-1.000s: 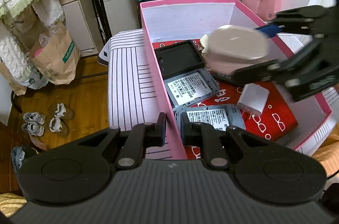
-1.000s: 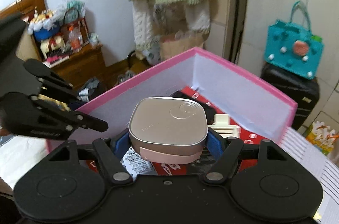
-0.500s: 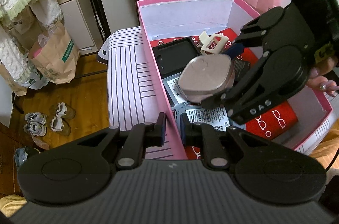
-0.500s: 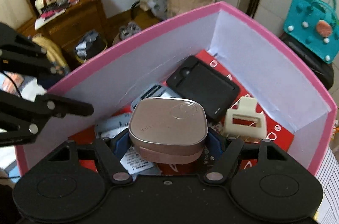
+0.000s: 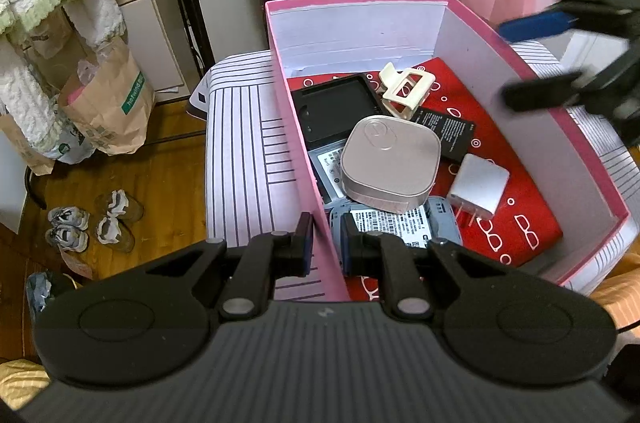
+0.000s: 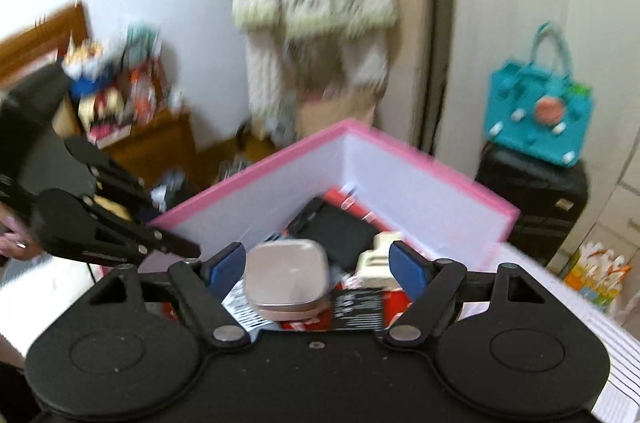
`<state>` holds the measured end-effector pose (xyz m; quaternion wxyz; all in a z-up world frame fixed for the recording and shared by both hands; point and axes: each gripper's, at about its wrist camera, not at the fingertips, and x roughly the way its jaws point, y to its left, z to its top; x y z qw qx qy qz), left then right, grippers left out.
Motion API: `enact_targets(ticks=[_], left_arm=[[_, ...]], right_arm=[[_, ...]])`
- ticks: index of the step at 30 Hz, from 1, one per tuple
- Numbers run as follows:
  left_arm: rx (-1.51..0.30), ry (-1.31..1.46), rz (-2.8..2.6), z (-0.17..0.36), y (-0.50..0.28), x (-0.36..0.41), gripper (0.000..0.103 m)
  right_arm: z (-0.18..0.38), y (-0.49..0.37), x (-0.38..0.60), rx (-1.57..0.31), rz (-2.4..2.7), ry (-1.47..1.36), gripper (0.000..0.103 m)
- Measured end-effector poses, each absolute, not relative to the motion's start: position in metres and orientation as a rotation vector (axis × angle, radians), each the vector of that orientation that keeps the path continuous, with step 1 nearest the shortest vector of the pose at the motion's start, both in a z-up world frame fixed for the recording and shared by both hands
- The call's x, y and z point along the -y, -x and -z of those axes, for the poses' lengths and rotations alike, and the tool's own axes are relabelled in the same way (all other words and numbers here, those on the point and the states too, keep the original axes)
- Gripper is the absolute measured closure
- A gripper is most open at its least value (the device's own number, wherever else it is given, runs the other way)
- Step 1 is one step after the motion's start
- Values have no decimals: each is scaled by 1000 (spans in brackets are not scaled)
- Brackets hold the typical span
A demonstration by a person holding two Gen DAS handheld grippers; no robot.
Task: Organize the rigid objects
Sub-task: 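Carry the beige case with the right gripper into the box and release, then move the right gripper to the silver keys and close on them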
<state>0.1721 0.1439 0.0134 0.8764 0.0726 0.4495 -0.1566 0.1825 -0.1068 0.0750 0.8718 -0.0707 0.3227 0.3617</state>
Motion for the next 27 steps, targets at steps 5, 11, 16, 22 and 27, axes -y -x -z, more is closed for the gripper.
enact_targets(ticks=[5, 11, 16, 22, 27], left_arm=[[-940, -150, 316, -14, -171, -142, 90], [-937, -138, 301, -14, -171, -142, 90], [-936, -103, 292, -14, -170, -145, 90], [-933, -89, 284, -13, -170, -145, 90], [-934, -87, 279, -13, -170, -144, 90]], right_arm=[[-72, -164, 147, -575, -661, 172, 20], [-58, -150, 196, -594, -516, 136, 20], [-39, -141, 230, -626, -447, 119, 20], [-5, -138, 258, -684, -381, 45, 22], [16, -139, 261, -706, -386, 4, 35]])
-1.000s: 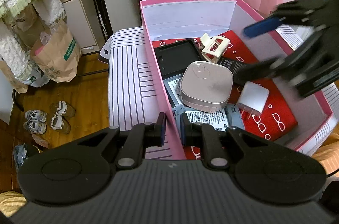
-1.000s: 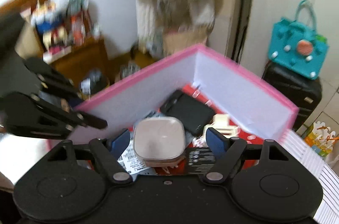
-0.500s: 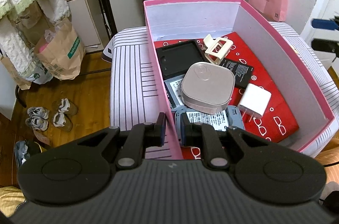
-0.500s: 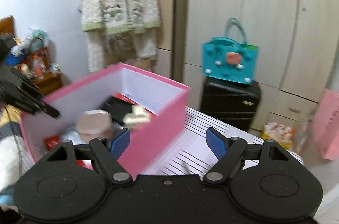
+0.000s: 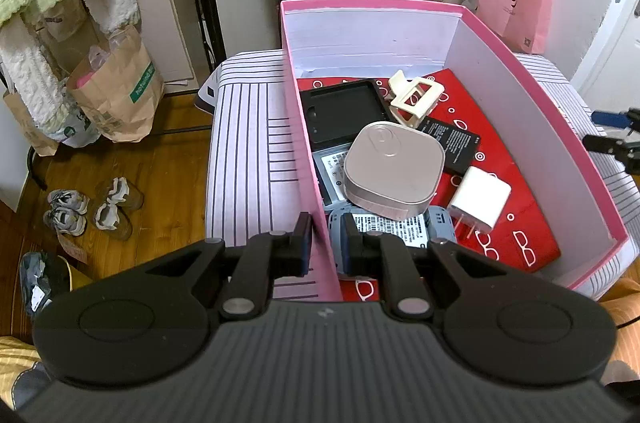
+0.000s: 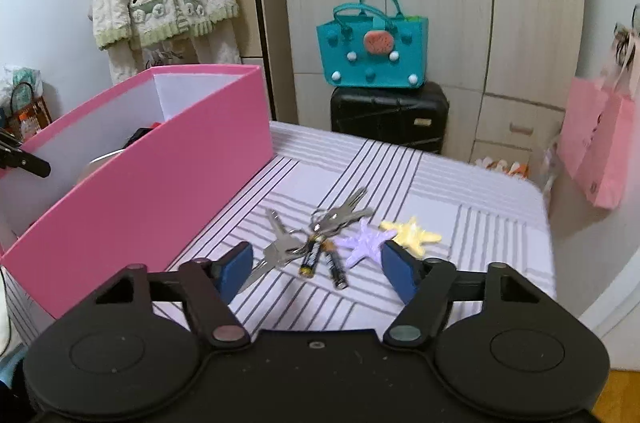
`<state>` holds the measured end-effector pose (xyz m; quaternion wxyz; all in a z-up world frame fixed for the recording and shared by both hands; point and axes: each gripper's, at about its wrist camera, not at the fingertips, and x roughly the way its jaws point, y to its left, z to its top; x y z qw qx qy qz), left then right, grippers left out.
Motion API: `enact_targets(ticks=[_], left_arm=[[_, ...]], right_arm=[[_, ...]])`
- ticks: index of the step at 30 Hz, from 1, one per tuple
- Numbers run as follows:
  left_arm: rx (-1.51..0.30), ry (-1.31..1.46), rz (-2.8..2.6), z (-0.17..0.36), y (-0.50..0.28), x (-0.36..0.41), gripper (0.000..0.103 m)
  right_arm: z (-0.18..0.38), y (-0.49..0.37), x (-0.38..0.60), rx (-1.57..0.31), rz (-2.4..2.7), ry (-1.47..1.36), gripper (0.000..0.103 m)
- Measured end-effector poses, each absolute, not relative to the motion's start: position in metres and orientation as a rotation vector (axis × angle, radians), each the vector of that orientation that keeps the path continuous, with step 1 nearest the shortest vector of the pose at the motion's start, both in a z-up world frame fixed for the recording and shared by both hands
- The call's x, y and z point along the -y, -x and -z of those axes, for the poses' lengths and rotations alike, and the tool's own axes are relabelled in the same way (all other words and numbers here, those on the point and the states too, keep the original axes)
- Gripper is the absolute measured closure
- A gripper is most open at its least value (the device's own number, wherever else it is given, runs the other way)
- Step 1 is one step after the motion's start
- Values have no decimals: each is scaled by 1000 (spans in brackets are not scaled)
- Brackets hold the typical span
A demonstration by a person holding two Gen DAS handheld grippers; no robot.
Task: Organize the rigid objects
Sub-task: 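Move the right gripper to the silver keys and close on them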
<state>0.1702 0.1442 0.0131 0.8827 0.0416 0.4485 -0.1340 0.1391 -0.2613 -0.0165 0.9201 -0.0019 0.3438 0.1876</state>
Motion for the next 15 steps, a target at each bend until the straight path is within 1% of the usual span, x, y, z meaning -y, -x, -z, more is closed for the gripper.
enact_targets(ticks=[1, 2, 3, 5, 10, 15], left_arm=[[-934, -88, 279, -13, -170, -144, 90], [-934, -89, 278, -13, -170, -144, 90], [-935, -93, 276, -13, -170, -143, 90], [-938, -98, 273, -14, -171, -142, 90], [-939, -97, 270, -14, -170, -141, 90], [-939, -93, 271, -14, -170, -141, 90]], right_arm=[[19, -138, 261, -691, -381, -10, 53], [21, -137, 260, -669, -365, -24, 65], [23, -135, 257, -655, -353, -32, 67], [25, -134, 250, -648, -366, -51, 78], [36, -141, 231, -727, -430, -54, 78], [50, -156, 223, -798, -400, -82, 76]])
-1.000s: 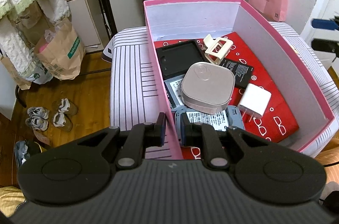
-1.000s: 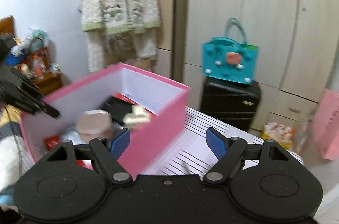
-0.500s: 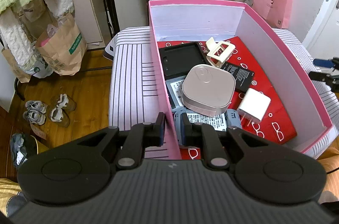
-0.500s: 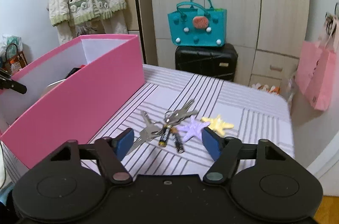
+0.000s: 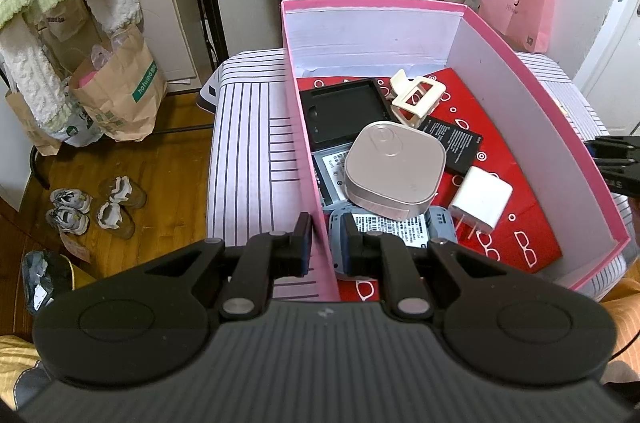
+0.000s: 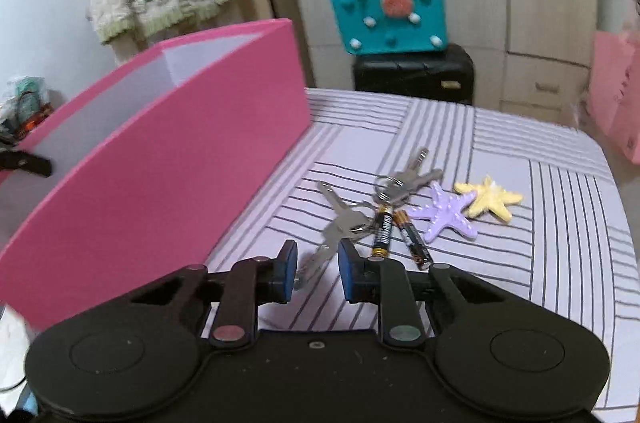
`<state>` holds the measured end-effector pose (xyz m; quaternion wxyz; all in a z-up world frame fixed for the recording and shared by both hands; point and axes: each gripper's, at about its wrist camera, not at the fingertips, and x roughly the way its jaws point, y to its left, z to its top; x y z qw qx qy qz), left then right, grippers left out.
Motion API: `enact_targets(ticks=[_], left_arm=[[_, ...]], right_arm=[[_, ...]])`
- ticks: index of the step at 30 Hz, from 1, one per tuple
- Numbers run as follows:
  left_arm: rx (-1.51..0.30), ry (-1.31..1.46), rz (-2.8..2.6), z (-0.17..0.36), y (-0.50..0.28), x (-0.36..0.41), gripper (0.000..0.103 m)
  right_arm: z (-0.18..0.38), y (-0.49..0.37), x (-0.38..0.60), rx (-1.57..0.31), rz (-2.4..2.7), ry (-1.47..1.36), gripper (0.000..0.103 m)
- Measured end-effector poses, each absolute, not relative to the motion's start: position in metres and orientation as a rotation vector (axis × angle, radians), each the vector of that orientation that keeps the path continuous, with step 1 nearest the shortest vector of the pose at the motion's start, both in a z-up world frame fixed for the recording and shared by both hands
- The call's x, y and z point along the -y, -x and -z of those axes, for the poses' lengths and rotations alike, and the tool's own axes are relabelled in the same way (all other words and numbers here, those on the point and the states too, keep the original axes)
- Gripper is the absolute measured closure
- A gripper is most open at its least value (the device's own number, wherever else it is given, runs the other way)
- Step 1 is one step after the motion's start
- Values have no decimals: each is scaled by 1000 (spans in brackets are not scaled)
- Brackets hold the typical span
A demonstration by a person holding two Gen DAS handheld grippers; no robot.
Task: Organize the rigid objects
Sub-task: 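Move the right gripper to the silver keys and close on them, then lift the keys with the right gripper into the pink box and release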
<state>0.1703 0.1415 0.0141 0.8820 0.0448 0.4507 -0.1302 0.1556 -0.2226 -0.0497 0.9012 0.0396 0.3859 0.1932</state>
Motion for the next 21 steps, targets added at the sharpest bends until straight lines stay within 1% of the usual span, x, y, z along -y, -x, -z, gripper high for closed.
enact_targets(ticks=[2, 3, 5, 9, 11, 13, 16, 17, 19, 21], left_arm=[[-938, -97, 273, -14, -171, -141, 90], [-939, -95, 275, -15, -171, -142, 90], [-941, -99, 277, -15, -171, -142, 90], [-944, -120, 278, -15, -172, -139, 90], [-942, -121, 278, -15, -172, -139, 90], [-941, -116, 279, -14, -172, -139, 90], [-939, -112, 278, -14, -171, -139, 90], [-938, -109, 279, -14, -171, -140, 90], [-938, -107, 279, -14, -171, -140, 90], [-938, -107, 280, -14, -171, -140, 90]], right_arm=[[55, -163, 221, -811, -377, -85, 71], [56, -165, 220, -809, -364, -86, 71], [58, -170, 218, -791, -345, -72, 62], [60, -178, 207, -762, -327, -14, 58], [61, -180, 199, -744, -324, 28, 53], [62, -181, 194, -728, -322, 58, 52], [61, -187, 196, -725, -326, 41, 53], [61, -188, 197, -720, -323, 39, 58], [61, -188, 198, -708, -325, 44, 74], [61, -188, 199, -705, -329, 38, 76]])
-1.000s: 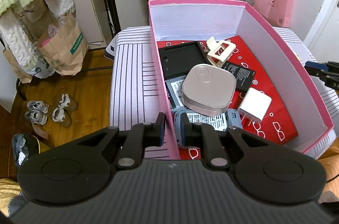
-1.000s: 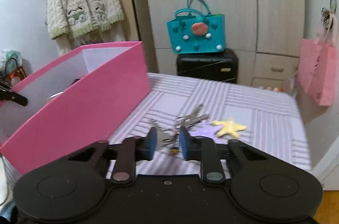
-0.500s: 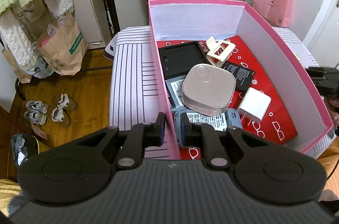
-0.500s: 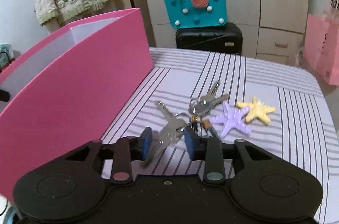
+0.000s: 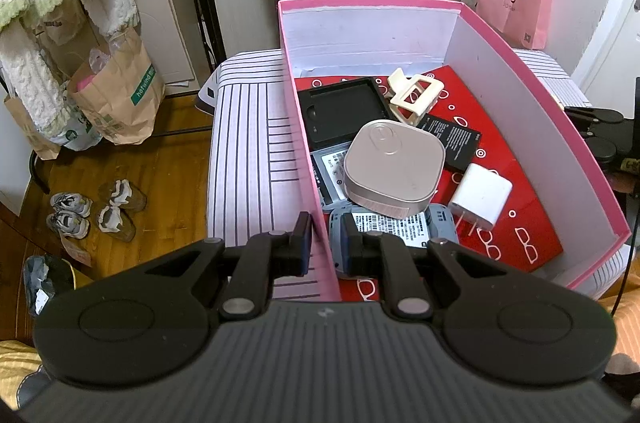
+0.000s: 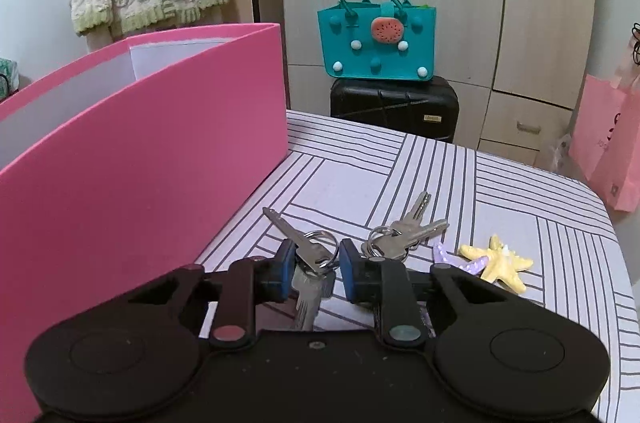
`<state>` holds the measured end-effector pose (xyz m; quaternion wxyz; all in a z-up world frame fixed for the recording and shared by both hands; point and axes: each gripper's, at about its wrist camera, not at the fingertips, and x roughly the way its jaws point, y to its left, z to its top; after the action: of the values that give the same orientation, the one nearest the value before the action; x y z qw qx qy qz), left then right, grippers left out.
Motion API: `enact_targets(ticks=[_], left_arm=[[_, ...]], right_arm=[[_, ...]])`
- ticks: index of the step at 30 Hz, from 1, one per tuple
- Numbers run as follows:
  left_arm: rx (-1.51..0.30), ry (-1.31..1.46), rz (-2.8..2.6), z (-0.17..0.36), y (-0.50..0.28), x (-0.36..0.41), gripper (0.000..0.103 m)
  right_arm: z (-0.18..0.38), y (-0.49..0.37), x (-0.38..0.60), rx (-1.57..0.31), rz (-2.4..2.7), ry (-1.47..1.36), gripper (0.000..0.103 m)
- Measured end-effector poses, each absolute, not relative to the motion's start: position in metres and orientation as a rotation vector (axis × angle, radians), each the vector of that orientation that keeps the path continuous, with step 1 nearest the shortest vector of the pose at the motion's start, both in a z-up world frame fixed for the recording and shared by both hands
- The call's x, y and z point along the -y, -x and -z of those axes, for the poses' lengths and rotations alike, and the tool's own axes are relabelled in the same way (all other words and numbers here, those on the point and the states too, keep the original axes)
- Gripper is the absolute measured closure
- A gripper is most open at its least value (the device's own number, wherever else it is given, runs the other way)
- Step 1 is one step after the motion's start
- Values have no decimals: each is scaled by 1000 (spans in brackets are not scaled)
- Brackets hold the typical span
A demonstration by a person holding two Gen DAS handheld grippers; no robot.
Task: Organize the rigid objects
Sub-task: 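Lift the keys with the right gripper into the pink box and release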
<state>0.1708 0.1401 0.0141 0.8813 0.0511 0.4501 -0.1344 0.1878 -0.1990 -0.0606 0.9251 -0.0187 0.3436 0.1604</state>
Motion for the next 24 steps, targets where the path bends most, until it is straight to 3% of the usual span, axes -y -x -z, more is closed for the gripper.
enact_targets(ticks=[2, 8, 24], left_arm=[[-938, -103, 281, -14, -170, -141, 90], [-944, -98, 283, -14, -172, -142, 90], [-981, -75, 304, -13, -180, -146, 90]], right_arm=[[58, -185, 200, -688, -332, 34, 87], [47, -181, 201, -688, -342, -1, 94], [-9, -166, 213, -681, -376, -131, 95]])
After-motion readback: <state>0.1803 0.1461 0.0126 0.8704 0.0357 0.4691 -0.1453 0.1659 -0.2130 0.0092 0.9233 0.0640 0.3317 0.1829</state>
